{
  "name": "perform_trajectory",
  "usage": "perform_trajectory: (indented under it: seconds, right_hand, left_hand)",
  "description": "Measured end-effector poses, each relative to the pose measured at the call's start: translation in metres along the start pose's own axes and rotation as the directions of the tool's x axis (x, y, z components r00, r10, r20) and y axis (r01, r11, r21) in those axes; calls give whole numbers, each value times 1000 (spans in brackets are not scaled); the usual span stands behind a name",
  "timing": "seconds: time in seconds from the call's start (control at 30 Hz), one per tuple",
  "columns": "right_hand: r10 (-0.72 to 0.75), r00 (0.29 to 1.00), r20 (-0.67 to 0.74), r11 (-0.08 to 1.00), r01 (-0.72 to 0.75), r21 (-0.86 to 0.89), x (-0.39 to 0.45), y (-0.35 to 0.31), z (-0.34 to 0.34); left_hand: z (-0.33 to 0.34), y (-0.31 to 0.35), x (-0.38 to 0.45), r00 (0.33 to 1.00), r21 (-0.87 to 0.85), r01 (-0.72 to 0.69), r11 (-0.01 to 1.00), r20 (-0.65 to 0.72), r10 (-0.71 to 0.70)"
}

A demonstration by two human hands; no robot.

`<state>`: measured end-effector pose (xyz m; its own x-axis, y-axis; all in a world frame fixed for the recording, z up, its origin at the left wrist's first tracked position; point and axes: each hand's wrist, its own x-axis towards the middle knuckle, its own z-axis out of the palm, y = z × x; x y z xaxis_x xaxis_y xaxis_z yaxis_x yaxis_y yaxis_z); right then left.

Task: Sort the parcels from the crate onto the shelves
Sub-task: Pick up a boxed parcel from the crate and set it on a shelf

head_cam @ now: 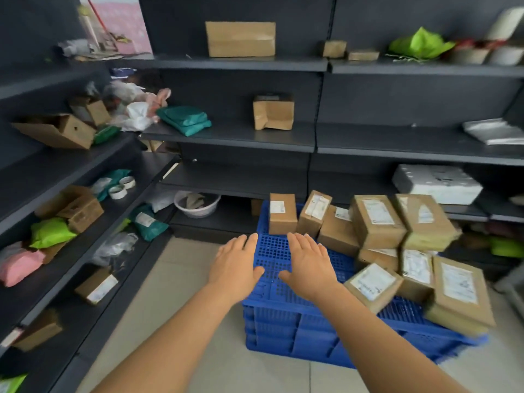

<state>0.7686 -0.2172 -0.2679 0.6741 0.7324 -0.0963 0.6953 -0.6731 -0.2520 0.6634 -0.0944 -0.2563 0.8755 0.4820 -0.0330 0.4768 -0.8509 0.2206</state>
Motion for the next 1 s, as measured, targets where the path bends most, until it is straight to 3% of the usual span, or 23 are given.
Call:
perform_trajectory:
  seconds: [0.2, 0.4, 0.7, 1.0]
  right_hand:
    - [49, 999, -18, 999, -49, 17, 32, 76, -14]
    - [92, 996, 20, 994, -93, 60, 67, 114, -17]
    - [175, 979, 106, 981, -183, 67, 151, 140, 3]
    - [382, 903, 196, 901, -412, 140, 278, 155, 36]
  left_hand:
    - [26, 53, 58, 999, 4, 0, 1000, 35, 0]
    - [48, 66, 106, 996, 23, 19, 1000, 91, -21]
    - [76, 43, 203, 985, -18, 32, 999, 170, -28]
    - [120, -7, 327, 951, -159, 124, 979, 300, -72]
